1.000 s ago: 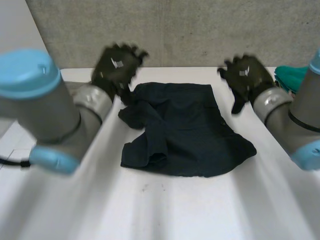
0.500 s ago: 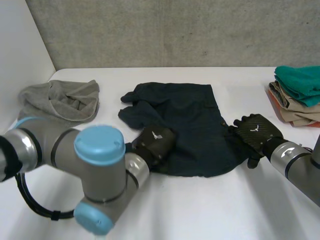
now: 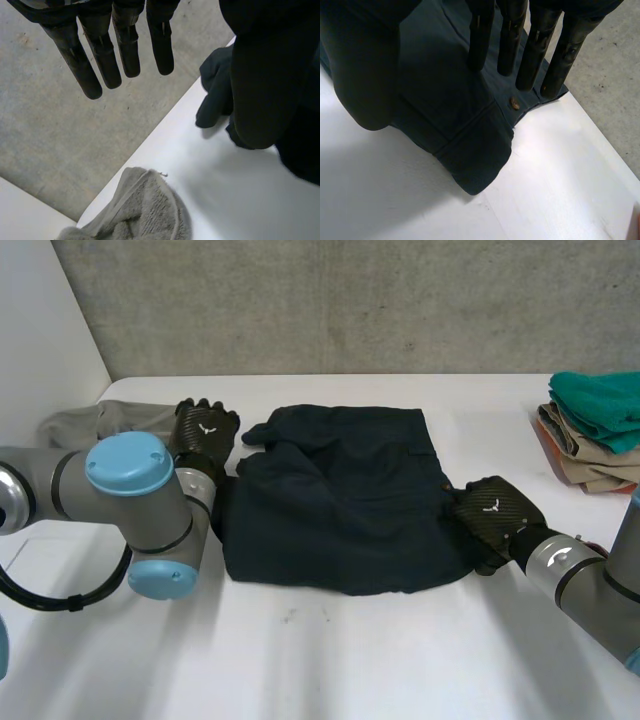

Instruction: Fold the laundry.

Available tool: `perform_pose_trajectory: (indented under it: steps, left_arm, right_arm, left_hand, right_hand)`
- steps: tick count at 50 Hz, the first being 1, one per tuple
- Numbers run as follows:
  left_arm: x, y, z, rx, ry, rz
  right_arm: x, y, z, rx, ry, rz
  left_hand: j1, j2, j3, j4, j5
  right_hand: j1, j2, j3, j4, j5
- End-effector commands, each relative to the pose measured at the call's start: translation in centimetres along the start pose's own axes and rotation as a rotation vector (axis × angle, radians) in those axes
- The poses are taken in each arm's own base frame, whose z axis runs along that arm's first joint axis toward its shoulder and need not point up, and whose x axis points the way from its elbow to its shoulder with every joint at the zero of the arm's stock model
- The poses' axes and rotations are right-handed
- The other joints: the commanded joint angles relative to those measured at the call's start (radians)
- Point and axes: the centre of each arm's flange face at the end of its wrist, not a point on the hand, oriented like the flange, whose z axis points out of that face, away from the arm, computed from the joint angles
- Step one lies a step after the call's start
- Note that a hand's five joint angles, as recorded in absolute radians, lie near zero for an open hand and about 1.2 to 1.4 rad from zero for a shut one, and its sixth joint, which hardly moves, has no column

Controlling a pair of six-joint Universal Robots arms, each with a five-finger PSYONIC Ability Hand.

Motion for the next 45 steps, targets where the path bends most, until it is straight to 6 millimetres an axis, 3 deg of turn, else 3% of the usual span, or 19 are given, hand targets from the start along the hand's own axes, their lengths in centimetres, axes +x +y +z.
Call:
perform_pose_trajectory:
  steps: [1, 4, 5, 12, 15, 19, 23, 28, 37, 45]
  left_arm:
    - [-0.5, -3.5, -3.7, 0.045, 0.029, -0.028]
    - [-1.0, -4.8, -6.1, 0.061, 0.047, -0.057]
    - [-1.1, -5.2, -6.7, 0.069, 0.055, -0.065]
    - [0.1, -7.1, -14.0, 0.086, 0.22, -0.129]
    - [1.4, -6.4, -16.7, 0.036, 0.325, -0.15]
    - [2.6, -5.0, -18.6, -0.064, 0.418, -0.176]
    - [3.7, -2.7, -18.6, -0.181, 0.452, -0.206]
    - [4.2, -0.4, -16.9, -0.267, 0.436, -0.245]
    - [5.1, 0.2, -13.9, -0.255, 0.407, -0.251]
    - [5.7, 0.3, -11.3, -0.227, 0.385, -0.244]
  right_arm:
    - [-0.1, 1.0, 1.1, 0.009, 0.018, -0.012]
    - [0.2, 1.0, 1.4, 0.025, 0.032, -0.023]
    - [0.3, 0.9, 1.5, 0.031, 0.038, -0.027]
    - [0.7, 0.5, 1.3, 0.029, 0.054, -0.022]
    - [0.6, -0.1, 0.6, 0.01, 0.047, -0.004]
    - [1.3, -1.2, -1.0, -0.04, 0.052, 0.046]
    - [1.6, -2.2, -2.1, -0.075, 0.051, 0.156]
    - [2.4, -4.4, -3.6, -0.045, 0.072, 0.297]
    - [2.6, -6.1, -5.0, -0.001, 0.084, 0.326]
    - [2.5, -5.9, -4.9, -0.006, 0.079, 0.323]
  left_hand:
    - [-0.016, 0.002, 0.002, 0.012, 0.019]
    - [0.016, 0.034, 0.034, 0.044, 0.051]
    - [0.022, 0.04, 0.04, 0.05, 0.057]
    - [0.297, 0.316, 0.315, 0.326, 0.332]
    - [0.464, 0.483, 0.482, 0.493, 0.499]
    - [0.521, 0.54, 0.539, 0.55, 0.556]
    - [0.322, 0.34, 0.34, 0.35, 0.357]
    - [0.189, 0.208, 0.208, 0.218, 0.224]
    - [-0.016, 0.002, 0.002, 0.012, 0.019]
    - [-0.058, -0.039, -0.039, -0.029, -0.023]
  right_hand:
    - [0.38, 0.305, 0.303, 0.304, 0.322]
    - [0.914, 0.839, 0.837, 0.837, 0.855]
    - [0.961, 0.885, 0.883, 0.884, 0.902]
    - [0.961, 0.886, 0.884, 0.885, 0.903]
    - [0.961, 0.886, 0.884, 0.885, 0.903]
    - [0.961, 0.886, 0.884, 0.885, 0.903]
    - [0.961, 0.886, 0.884, 0.885, 0.903]
    - [0.961, 0.886, 0.884, 0.885, 0.903]
    - [0.961, 0.886, 0.884, 0.885, 0.903]
    - [0.961, 0.886, 0.884, 0.885, 0.903]
